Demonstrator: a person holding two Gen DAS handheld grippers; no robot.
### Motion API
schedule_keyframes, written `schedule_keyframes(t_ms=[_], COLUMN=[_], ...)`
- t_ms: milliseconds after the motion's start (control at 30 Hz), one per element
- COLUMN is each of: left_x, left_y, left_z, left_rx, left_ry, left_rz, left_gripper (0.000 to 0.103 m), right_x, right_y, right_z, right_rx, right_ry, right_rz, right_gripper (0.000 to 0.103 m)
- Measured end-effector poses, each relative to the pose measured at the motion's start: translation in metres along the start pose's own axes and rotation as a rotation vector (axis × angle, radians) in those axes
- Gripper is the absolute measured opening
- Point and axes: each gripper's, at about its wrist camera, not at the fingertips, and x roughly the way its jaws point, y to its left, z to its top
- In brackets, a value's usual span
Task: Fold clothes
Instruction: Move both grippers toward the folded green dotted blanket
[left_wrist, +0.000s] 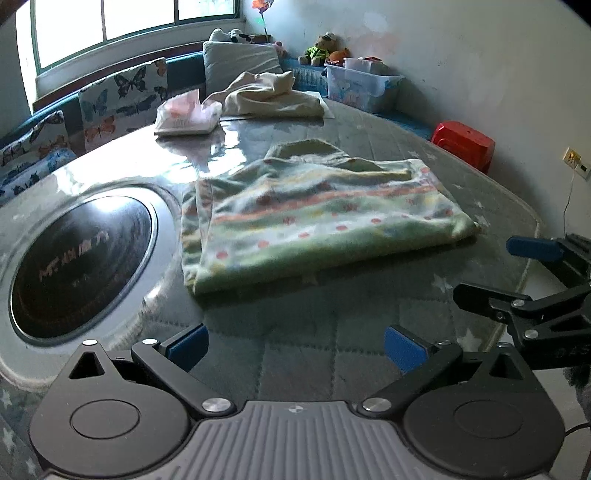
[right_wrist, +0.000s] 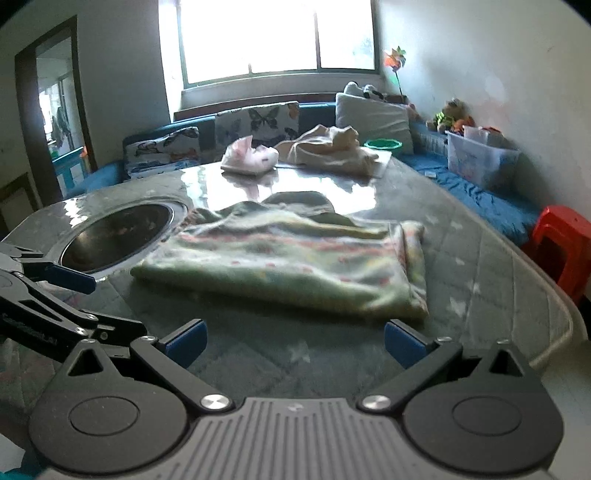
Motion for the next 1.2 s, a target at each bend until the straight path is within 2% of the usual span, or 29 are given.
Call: schedule_keyframes(t_ms=[133, 233, 400, 767, 1100, 1200], left_x=[0.004, 0.007, 0.014, 0.032, 0.052, 0.056], left_y=[0.003, 0.005, 0.005, 0.009, 0.029, 0.035], left_z=[0.008, 0.015, 0.026, 0.053, 0.079, 0.087], left_rx=[0.012, 0.021, 0.037, 0.046, 0.013, 0.009], left_ry=[0.008, 0.014, 0.018, 0.027, 0.016, 0.011], left_rz=[0.007, 0.013, 0.025, 0.020, 0.053, 0.058], left_gripper=[0.103, 0.103, 0.103, 0.103, 0.103, 0.100], right_x=[0.000, 0.004, 0.019, 0.043, 0.071, 0.078], right_y=[-0.004, 0.001, -0.003, -0.018, -0.030, -0.033], right_z=[-0.002, 0.016, 0.024, 0.044, 0.061, 0.067], right_rx=[0.027, 0.009, 0.002, 0.024, 0.042, 0.046], right_ry=[0.020, 0.040, 0.018, 0.040, 0.067, 0.070], right_rz=[0.003, 0.013, 0.028, 0.052, 0.052, 0.055], right_gripper=[0.102, 0.101, 0.101, 0.100, 0.090, 0.086])
